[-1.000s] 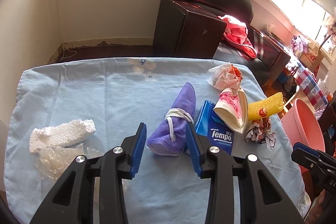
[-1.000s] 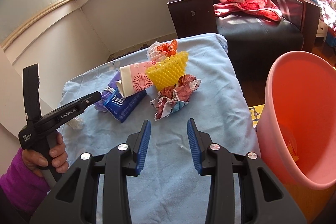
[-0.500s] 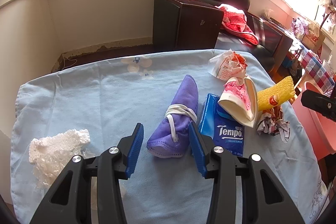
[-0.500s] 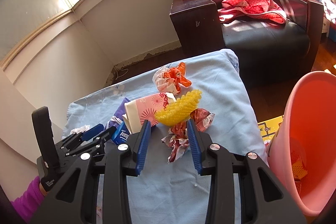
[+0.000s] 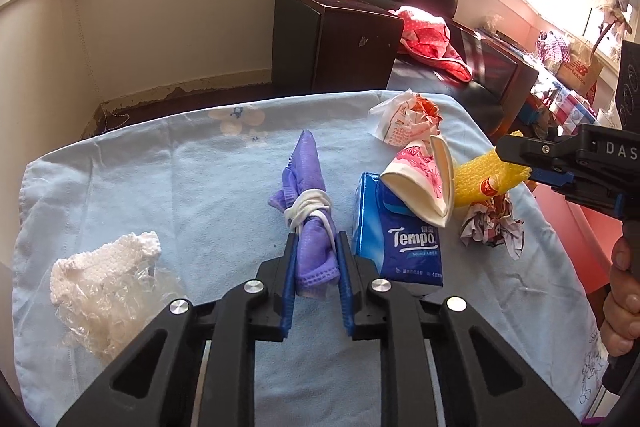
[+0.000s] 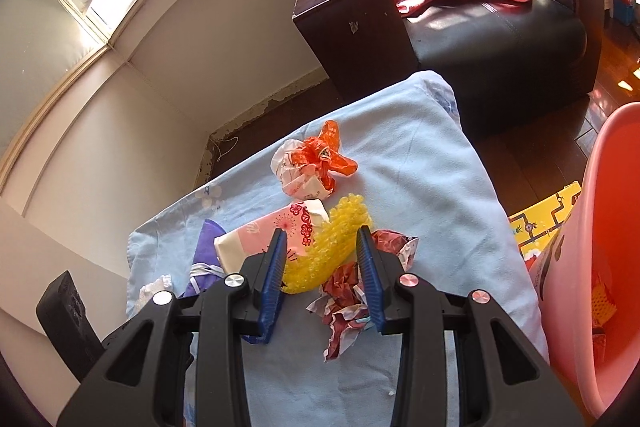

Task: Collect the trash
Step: 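Grasp the purple cloth with the left tool while the right grasps the yellow foam net, then carry both items over the pink bucket and open both tools, then withdraw both open tools from the bucket back toward the table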

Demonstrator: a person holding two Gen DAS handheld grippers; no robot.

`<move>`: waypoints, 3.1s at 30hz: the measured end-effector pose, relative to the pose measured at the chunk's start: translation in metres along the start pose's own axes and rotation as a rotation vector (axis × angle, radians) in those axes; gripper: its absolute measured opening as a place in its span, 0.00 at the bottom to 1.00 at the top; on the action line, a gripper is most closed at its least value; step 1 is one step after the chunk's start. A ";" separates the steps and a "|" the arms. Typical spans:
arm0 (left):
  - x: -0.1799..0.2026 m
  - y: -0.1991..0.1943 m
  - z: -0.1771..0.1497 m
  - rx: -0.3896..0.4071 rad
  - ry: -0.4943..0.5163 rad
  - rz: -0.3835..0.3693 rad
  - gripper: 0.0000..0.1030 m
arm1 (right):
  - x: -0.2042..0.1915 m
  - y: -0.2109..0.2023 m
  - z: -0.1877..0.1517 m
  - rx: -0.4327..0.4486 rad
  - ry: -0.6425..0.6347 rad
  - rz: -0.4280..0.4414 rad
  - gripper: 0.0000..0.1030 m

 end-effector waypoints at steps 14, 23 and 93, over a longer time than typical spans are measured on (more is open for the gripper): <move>0.004 -0.059 -0.011 0.086 -0.065 -0.028 0.16 | 0.009 -0.045 -0.019 0.086 -0.057 0.019 0.10; 0.043 -0.092 -0.015 0.127 -0.014 -0.065 0.16 | 0.025 -0.114 -0.027 0.236 -0.124 -0.094 0.10; 0.156 -0.119 0.020 0.198 0.178 -0.116 0.55 | 0.148 -0.165 -0.053 0.271 -0.113 -0.399 0.29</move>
Point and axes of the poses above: each gripper's, at about its wrist camera, not at the fingertips, and y roughly the way its jaws point, x to its right, z to its top, the point moved 10 cm from there along y, roughly the way its jaws point, and after that the axes turned 9 degrees about -x, right-handed, at the moved point
